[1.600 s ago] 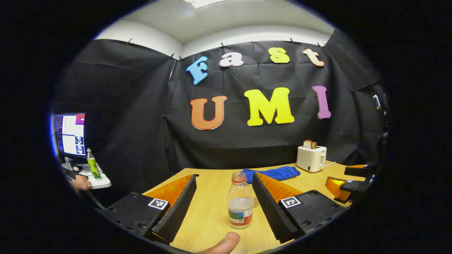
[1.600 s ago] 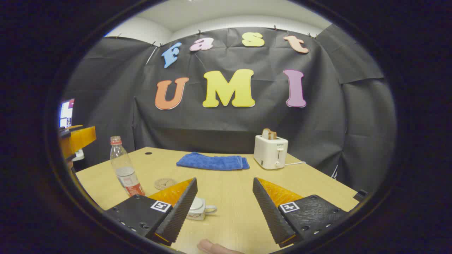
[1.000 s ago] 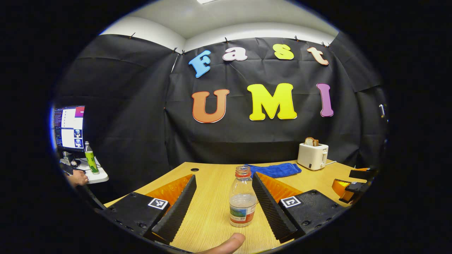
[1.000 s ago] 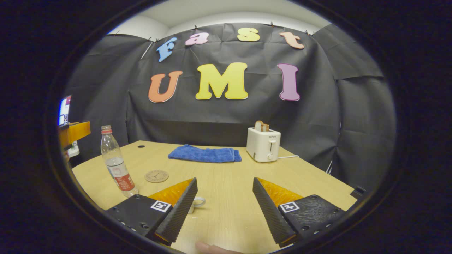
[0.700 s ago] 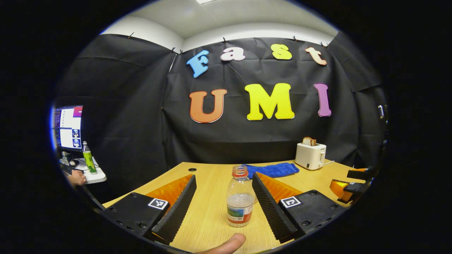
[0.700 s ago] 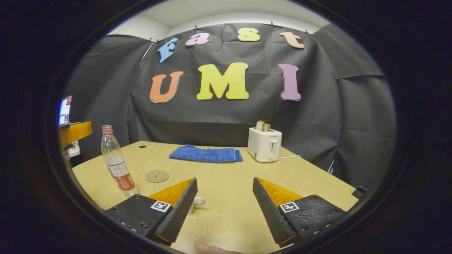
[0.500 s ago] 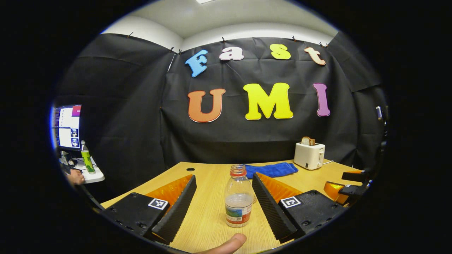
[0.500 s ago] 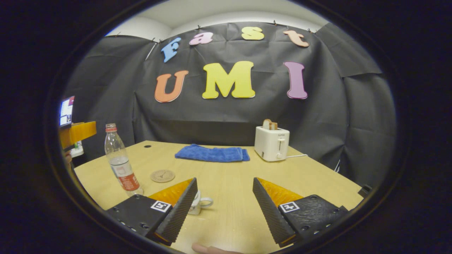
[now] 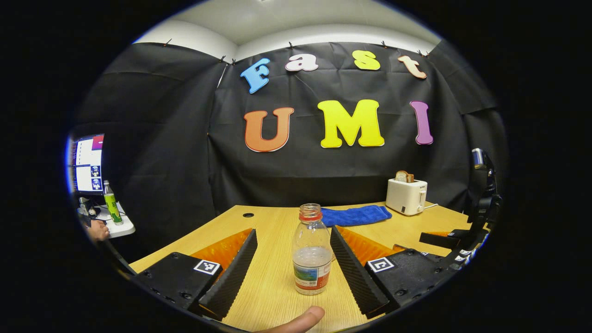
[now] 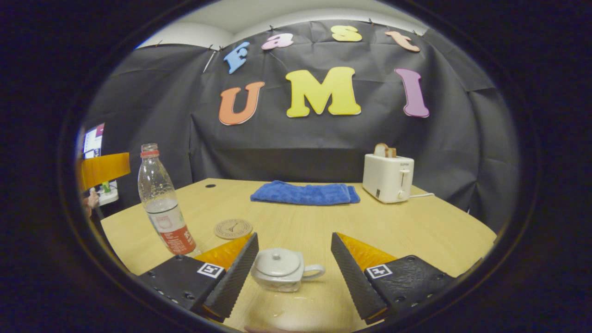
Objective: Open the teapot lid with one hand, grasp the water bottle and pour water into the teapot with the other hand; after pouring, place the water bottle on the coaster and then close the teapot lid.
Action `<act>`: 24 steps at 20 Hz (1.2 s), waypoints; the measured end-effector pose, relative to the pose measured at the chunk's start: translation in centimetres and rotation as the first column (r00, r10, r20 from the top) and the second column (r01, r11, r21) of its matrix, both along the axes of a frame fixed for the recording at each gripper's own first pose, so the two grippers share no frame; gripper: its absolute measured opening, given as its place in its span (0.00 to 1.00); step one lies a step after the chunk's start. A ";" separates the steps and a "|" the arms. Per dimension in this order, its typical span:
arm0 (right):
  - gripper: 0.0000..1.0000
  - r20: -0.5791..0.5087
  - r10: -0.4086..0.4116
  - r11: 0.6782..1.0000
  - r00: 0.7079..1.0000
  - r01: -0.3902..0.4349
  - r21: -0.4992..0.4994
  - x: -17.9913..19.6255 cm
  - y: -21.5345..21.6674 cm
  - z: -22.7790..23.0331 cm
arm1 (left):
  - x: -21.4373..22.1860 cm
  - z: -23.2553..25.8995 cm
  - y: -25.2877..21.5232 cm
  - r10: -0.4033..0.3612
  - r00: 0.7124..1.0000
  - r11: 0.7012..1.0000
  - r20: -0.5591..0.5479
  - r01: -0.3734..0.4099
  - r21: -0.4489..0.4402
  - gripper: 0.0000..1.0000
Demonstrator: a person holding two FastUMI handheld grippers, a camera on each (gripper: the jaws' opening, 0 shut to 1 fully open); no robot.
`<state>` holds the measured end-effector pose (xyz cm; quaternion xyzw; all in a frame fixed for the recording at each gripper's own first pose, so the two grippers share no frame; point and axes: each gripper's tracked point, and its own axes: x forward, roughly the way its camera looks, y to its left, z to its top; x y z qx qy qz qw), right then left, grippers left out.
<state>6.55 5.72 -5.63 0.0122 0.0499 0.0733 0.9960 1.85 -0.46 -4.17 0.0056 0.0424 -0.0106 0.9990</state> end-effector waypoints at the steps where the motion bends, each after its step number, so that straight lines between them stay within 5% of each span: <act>1: 0.96 -0.007 -0.003 1.000 1.000 0.003 -0.004 0.2 0.0 -0.2 | 0.1 -0.1 0.1 0.000 1.000 1.000 -0.001 0.000 0.000 0.99; 4: 0.94 0.008 -0.010 1.000 1.000 0.011 -0.023 0.4 0.1 0.2 | 0.1 -0.5 0.0 -0.002 1.000 1.000 -0.011 0.002 0.000 0.99; 16: 0.12 0.020 0.041 0.999 0.999 -0.041 0.000 1.0 1.7 -0.6 | 0.6 -1.7 -0.4 -0.025 0.999 1.000 -0.042 0.025 0.005 0.99; 17: 0.16 0.019 0.053 0.999 0.998 -0.053 -0.004 0.9 2.0 -0.4 | 0.7 -1.9 -0.4 -0.025 0.999 1.000 -0.047 0.025 0.003 0.99; 20: 0.02 0.031 0.050 0.999 0.998 -0.050 -0.007 1.1 1.9 -0.3 | 0.7 -2.2 -0.6 -0.033 0.998 0.999 -0.055 0.033 -0.001 0.99; 24: 0.02 0.060 0.047 0.999 0.997 -0.047 0.009 0.4 1.6 1.5 | 0.9 -2.6 -1.1 -0.055 0.996 0.998 -0.065 0.054 -0.026 0.99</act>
